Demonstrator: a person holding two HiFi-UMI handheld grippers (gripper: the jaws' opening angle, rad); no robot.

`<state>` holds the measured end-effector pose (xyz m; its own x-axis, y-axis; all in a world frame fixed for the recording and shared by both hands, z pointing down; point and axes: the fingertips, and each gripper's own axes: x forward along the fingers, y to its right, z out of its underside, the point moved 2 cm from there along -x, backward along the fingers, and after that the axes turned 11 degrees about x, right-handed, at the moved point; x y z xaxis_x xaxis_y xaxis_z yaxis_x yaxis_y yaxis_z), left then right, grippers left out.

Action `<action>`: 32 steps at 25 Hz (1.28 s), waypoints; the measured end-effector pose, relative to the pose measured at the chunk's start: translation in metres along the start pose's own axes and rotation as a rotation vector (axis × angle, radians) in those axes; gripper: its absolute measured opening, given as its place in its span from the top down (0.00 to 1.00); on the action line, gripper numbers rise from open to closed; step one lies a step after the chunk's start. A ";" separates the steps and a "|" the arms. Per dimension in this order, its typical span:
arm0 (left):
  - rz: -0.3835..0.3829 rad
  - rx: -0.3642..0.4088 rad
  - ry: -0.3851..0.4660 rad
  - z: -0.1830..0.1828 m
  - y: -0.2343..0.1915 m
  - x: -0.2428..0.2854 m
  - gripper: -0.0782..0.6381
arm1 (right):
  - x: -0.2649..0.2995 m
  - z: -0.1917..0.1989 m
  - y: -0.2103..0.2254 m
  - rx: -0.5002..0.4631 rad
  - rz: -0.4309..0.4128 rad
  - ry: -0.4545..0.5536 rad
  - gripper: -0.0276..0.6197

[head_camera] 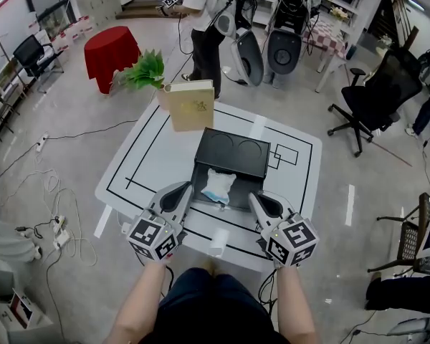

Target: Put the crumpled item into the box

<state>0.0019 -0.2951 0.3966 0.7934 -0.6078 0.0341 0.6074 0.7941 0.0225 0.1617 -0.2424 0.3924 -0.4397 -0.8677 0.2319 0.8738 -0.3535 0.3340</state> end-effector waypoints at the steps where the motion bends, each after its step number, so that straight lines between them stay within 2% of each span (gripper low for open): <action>1: 0.000 0.000 0.001 -0.001 0.000 0.000 0.90 | -0.001 -0.001 0.000 0.001 0.002 0.002 0.95; 32: -0.020 0.015 0.030 -0.019 -0.002 -0.019 0.90 | -0.009 -0.013 -0.019 -0.031 -0.001 0.040 0.95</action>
<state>-0.0139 -0.2856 0.3771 0.7823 -0.6229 0.0039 0.6224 0.7818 0.0375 0.1518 -0.2327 0.3721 -0.4326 -0.8802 0.1951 0.8795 -0.3645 0.3060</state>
